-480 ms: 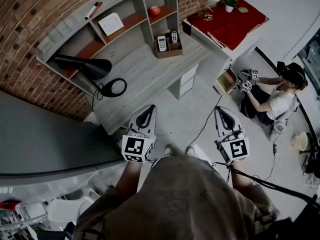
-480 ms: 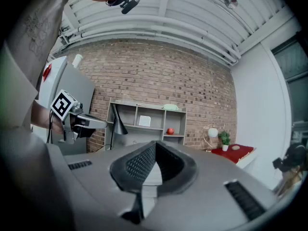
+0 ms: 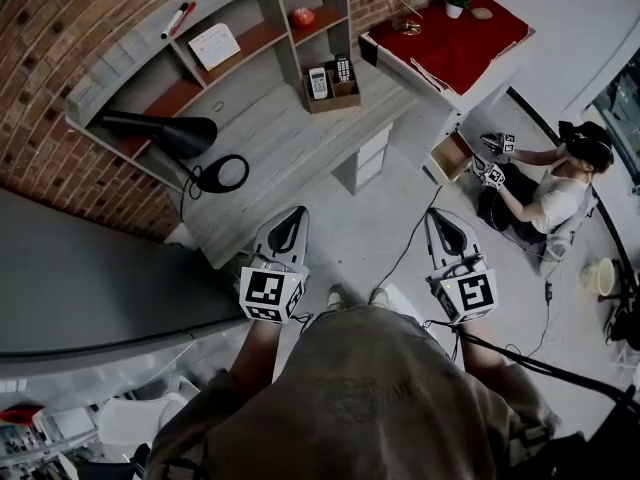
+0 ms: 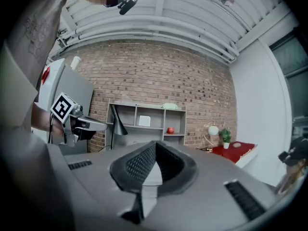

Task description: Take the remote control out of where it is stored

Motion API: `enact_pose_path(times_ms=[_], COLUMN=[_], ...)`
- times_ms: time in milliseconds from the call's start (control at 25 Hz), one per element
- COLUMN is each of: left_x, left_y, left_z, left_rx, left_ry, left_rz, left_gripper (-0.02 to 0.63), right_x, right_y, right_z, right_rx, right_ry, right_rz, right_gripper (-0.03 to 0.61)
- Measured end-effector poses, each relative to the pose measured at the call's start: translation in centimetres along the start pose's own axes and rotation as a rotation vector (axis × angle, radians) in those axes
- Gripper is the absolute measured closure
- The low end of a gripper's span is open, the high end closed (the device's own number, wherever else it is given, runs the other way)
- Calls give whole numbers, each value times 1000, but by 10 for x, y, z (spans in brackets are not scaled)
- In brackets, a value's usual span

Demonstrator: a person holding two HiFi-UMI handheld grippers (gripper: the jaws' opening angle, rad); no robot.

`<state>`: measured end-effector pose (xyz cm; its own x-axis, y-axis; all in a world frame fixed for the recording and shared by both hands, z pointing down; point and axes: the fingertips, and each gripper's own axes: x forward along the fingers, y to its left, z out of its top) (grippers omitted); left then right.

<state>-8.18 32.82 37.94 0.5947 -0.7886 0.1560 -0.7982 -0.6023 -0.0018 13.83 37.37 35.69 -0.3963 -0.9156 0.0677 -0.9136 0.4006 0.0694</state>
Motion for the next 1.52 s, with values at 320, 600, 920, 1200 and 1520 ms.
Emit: enact_pose_path(times_ms=[320,600,920,1200,1520], left_x=[4,9,20,30,50], left_y=[-2,-4,-9,-19,-29], left_z=[-1,-2,-5,-12,-5], left_rx=[-3,-5,-4,-20,-11], left_ry=[1,8,30,53,48], left_rz=[2,10,39,76,111], left_gripper=[601,601,601,601,601], right_x=[2,5,10,10,7], right_y=[-1,-6,-20,-43,-77], right_z=[-4,-8,-17,-25,-36], right_rx=[8,13,33,40,45], right_ry=[10,15,23,23,16], right_rz=[21,34,61,80,100], right_gripper=[566,566,566,566,566])
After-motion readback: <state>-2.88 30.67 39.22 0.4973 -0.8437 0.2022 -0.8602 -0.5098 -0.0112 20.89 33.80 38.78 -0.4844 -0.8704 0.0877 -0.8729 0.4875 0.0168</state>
